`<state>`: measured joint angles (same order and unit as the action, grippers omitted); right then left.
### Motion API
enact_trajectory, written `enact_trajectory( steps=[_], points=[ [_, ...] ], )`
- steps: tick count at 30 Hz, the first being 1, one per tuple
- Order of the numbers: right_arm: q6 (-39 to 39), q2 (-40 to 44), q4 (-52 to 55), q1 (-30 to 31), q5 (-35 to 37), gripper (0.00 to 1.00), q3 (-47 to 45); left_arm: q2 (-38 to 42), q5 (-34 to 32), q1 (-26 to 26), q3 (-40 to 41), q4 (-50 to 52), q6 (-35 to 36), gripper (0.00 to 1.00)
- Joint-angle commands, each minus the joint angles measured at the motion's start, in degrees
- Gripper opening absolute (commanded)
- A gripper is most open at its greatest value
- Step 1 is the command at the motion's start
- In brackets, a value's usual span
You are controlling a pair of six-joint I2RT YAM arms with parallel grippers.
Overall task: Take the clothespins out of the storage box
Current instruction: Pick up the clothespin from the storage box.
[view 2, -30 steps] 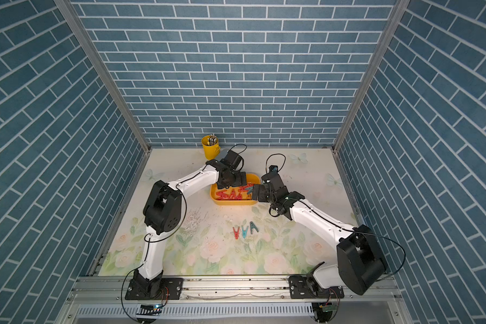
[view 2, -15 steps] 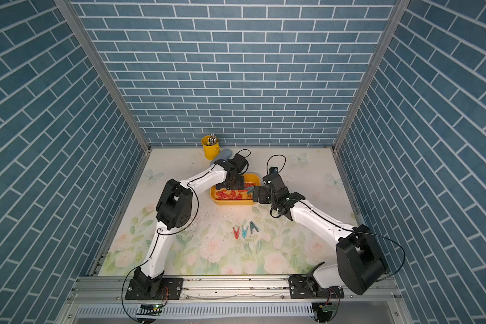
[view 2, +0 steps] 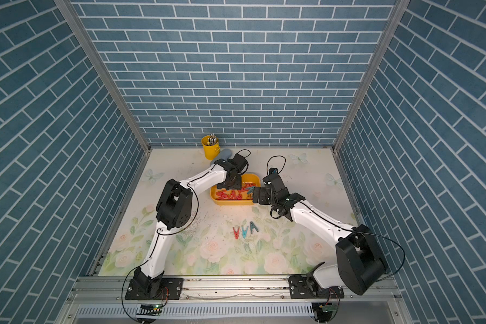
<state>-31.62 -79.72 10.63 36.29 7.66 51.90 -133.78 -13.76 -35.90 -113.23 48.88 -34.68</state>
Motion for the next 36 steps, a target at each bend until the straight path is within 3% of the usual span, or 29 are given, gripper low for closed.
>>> enact_trajectory(
  steps=[1, 9, 15, 20, 26, 32, 36],
  points=[
    [0.62, 1.15, -0.79, -0.26, -0.51, 0.99, -0.56, -0.18, 1.77, -0.76, 0.56, -0.6, -0.63, 0.74],
    [0.59, 1.28, -0.74, -0.3, -0.54, 0.99, -0.75, -1.89, 3.4, -1.75, -0.33, -1.44, -0.88, 0.71],
    [0.17, 1.76, -0.79, -0.26, -0.7, 0.99, -1.17, -3.08, 2.69, -1.63, -0.56, -1.2, -0.66, 0.49],
    [-0.46, 1.87, -0.87, -0.26, -1.11, 1.0, -1.43, -4.71, 1.86, -1.61, -2.11, -1.18, -0.39, 0.43],
    [-0.71, 2.46, -0.96, -0.21, -1.33, 1.0, -1.87, -4.76, 1.05, -1.6, -3.31, -0.75, -0.04, 0.24],
    [-0.89, 2.77, -1.32, -0.3, -1.68, 0.99, -2.21, -2.17, 0.5, -1.7, -2.88, -0.48, -0.22, 0.11],
    [-0.96, 2.73, -1.86, -0.26, -2.42, 0.99, -2.22, 1.02, 0.25, -1.64, -1.57, -0.54, -0.39, 0.11]
  ],
)
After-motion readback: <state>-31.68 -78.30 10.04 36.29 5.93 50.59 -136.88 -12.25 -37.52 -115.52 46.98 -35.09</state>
